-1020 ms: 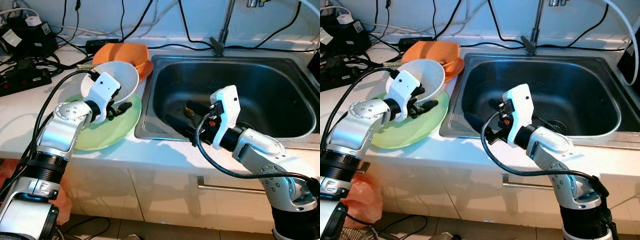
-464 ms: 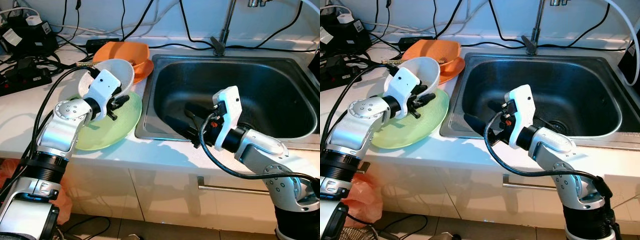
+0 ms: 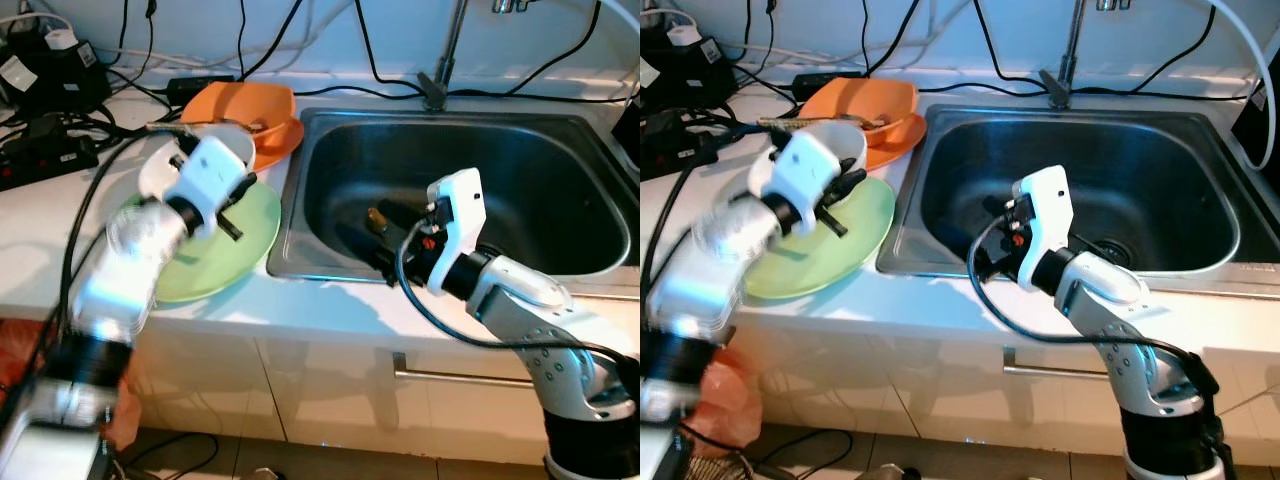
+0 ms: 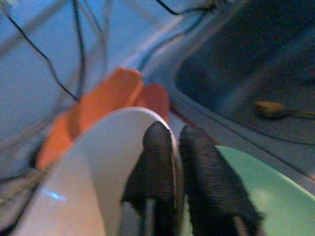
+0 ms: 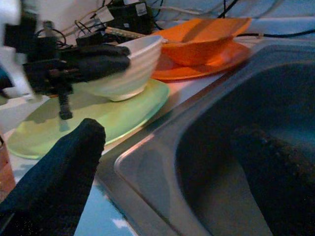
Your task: Kitchen organization
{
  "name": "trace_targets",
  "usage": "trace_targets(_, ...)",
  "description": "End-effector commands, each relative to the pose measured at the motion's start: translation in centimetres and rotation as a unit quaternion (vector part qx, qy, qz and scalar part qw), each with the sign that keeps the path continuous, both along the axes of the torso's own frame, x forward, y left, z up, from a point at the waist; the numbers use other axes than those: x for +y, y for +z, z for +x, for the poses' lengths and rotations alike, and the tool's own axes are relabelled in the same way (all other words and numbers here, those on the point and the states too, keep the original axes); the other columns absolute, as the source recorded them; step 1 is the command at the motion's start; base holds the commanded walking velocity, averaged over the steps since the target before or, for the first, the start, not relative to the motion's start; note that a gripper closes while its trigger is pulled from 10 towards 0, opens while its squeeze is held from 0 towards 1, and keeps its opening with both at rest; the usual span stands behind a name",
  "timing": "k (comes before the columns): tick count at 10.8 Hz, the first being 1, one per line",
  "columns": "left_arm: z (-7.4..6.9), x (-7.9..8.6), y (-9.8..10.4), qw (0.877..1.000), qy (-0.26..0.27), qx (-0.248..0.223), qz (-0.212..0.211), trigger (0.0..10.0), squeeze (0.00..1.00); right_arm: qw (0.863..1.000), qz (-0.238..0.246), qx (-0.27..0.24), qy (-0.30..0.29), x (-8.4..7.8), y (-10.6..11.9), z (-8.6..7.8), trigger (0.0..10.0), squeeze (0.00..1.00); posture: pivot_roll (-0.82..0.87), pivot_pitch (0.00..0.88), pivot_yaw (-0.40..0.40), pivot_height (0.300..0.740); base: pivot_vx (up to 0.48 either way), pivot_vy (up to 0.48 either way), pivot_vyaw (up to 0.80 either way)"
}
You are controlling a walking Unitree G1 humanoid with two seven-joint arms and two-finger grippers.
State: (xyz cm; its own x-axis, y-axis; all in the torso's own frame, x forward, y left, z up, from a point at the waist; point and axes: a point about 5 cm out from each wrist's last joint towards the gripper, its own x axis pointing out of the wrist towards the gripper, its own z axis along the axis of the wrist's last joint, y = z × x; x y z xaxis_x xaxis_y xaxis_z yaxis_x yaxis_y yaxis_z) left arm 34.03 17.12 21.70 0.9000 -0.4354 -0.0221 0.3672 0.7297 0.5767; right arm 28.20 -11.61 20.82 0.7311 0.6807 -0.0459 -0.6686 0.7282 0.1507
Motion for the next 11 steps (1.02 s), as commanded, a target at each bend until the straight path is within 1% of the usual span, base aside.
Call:
trace_targets(1,-0.4,-0.4,0.8,0.999,-0.003,-0.042,0.012,0.0,0.00,1.000,0.002,-0.007,-0.017,-0.3,0.4,0.4,10.0,0.00,0.04,0.082,0.036,0.740,0.000,0.000,0.00)
trace_targets(3,-1.3,-1.7,0.9,0.996,-0.018,-0.085,0.019,0.0,0.00,0.999,0.002,-0.002,-0.034,-0.6,0.2,0.9,10.0,0.00,0.04,0.080,0.033,0.740,0.000,0.000,0.00)
trace_targets(4,-1.5,-1.9,0.0,0.998,-0.016,-0.065,0.015,0.0,0.00,0.999,0.002,0.002,-0.038,-0.9,0.2,1.0,10.0,0.00,0.04,0.080,0.035,0.740,0.000,0.000,0.00)
trace_targets(5,-1.4,-1.8,-0.3,0.998,-0.016,-0.053,0.017,0.0,0.00,0.999,0.002,0.002,-0.040,-0.9,0.2,1.0,10.0,0.00,0.04,0.079,0.034,0.740,0.000,0.000,0.00)
trace_targets(6,-1.4,-1.5,-0.4,0.998,-0.013,-0.053,0.019,0.0,0.00,0.999,0.002,0.003,-0.040,-0.9,0.1,1.0,10.0,0.00,0.04,0.079,0.034,0.740,0.000,0.000,0.00)
trace_targets(8,-1.8,-1.8,0.8,0.991,-0.021,-0.122,0.060,0.0,0.00,0.999,0.005,0.006,-0.050,-1.1,0.0,1.3,10.0,0.00,0.05,0.076,0.034,0.740,0.000,0.000,0.00)
trace_targets(9,-2.4,-2.6,0.8,0.983,-0.038,-0.159,0.087,0.0,0.00,0.997,0.029,0.015,-0.063,-1.3,0.1,1.7,10.0,0.00,0.05,0.075,0.033,0.740,0.000,0.000,0.00)
trace_targets(10,-3.5,-4.4,0.4,0.970,-0.084,-0.201,0.109,0.0,0.00,0.995,0.066,0.036,-0.068,-1.5,0.3,2.1,10.0,0.00,0.05,0.073,0.032,0.740,0.000,0.000,0.00)
trace_targets(11,-4.1,-5.3,0.0,0.963,-0.109,-0.215,0.116,0.0,0.00,0.993,0.079,0.044,-0.070,-1.7,0.3,2.4,10.0,0.00,0.05,0.071,0.030,0.740,0.000,0.000,0.00)
